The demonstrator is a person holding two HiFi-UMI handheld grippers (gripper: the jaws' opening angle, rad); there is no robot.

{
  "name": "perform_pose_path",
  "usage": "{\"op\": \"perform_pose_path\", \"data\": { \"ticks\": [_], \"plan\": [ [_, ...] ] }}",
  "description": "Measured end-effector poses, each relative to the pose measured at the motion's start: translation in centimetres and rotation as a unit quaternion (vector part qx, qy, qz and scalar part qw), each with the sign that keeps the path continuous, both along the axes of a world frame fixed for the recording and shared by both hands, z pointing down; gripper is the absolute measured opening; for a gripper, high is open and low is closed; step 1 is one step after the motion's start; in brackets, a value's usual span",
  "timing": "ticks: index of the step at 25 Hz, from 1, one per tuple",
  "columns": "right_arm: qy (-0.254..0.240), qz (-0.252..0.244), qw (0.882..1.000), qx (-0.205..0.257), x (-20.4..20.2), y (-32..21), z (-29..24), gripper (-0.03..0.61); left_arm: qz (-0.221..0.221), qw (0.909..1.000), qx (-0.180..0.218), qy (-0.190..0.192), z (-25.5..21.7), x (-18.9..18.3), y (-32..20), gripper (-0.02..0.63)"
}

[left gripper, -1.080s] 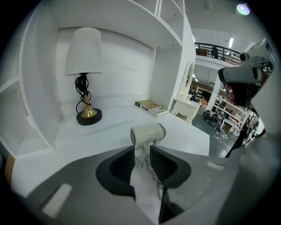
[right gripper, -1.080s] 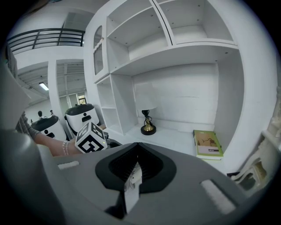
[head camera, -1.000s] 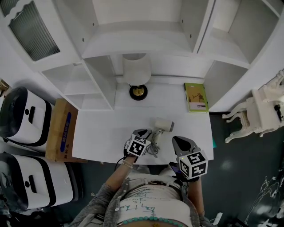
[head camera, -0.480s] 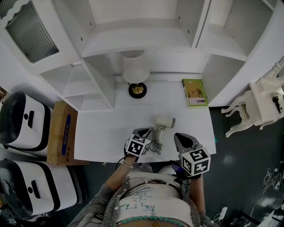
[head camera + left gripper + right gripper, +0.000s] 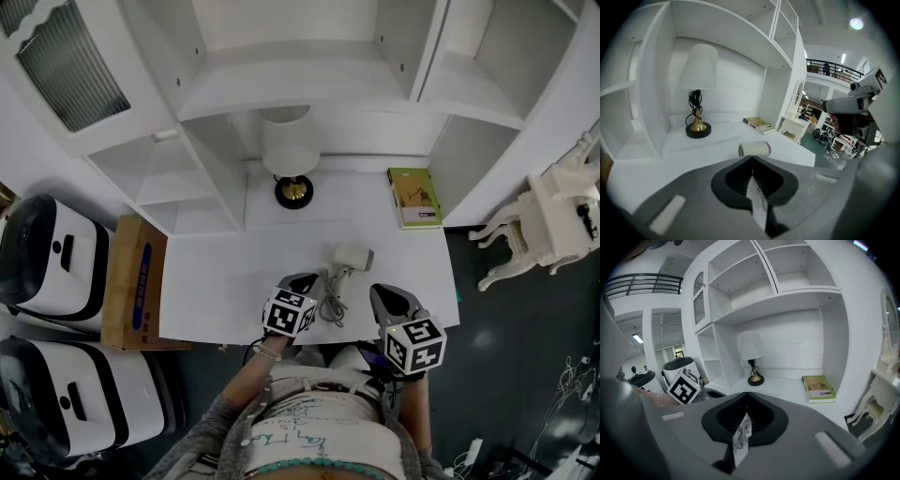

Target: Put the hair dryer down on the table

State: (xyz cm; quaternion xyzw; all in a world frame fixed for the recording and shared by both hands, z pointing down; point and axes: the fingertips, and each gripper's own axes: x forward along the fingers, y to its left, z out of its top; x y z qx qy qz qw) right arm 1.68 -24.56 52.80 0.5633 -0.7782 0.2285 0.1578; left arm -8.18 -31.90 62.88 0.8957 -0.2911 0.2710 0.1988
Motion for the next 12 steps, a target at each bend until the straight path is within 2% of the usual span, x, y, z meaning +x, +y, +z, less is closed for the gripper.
{"op": "perform_pose_path", "data": {
  "ticks": [12],
  "plan": [
    [-0.002, -0.033, 0.999, 0.000, 0.8, -1.2, -0.5, 0.028, -0.033, 0.9993, 0.008, 0.017, -1.4, 1.4, -0.5, 0.002]
  ]
}}
